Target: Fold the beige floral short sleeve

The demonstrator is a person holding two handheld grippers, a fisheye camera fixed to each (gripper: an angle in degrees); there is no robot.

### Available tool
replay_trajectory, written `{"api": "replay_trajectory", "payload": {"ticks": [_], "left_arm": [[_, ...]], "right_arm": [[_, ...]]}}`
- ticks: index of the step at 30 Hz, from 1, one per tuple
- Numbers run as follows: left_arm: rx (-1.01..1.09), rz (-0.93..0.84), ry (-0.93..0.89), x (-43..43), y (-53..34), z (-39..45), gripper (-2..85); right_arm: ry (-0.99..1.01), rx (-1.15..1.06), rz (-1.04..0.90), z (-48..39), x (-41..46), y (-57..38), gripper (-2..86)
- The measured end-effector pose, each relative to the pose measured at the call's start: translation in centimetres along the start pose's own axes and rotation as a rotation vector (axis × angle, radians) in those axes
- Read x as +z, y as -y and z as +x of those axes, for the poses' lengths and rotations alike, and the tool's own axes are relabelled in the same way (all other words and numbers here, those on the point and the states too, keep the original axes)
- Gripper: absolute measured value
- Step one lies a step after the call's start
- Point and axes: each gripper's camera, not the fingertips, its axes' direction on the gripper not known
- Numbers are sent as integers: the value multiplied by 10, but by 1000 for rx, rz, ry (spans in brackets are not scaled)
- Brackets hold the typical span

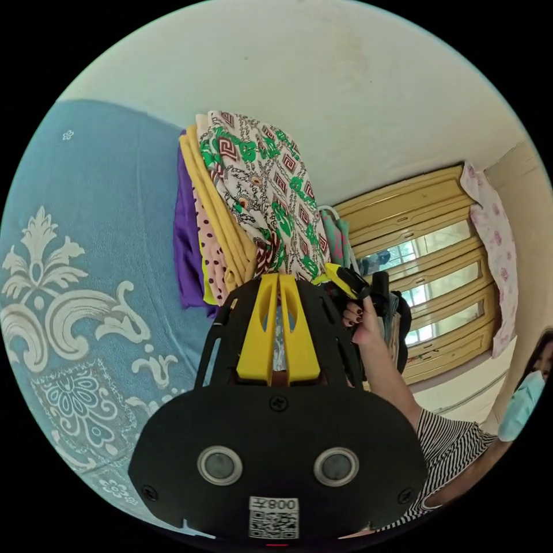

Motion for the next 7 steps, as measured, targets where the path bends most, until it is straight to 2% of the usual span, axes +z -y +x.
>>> {"api": "replay_trajectory", "payload": {"ticks": [3, 7], "left_arm": [[69, 25, -60, -22, -6, 3, 2], [113, 9, -96, -44, -22, 2, 1]], "right_arm": [[-35, -47, 86, -7, -13, -23, 9], [-336, -77, 152, -18, -10, -43, 43]]}}
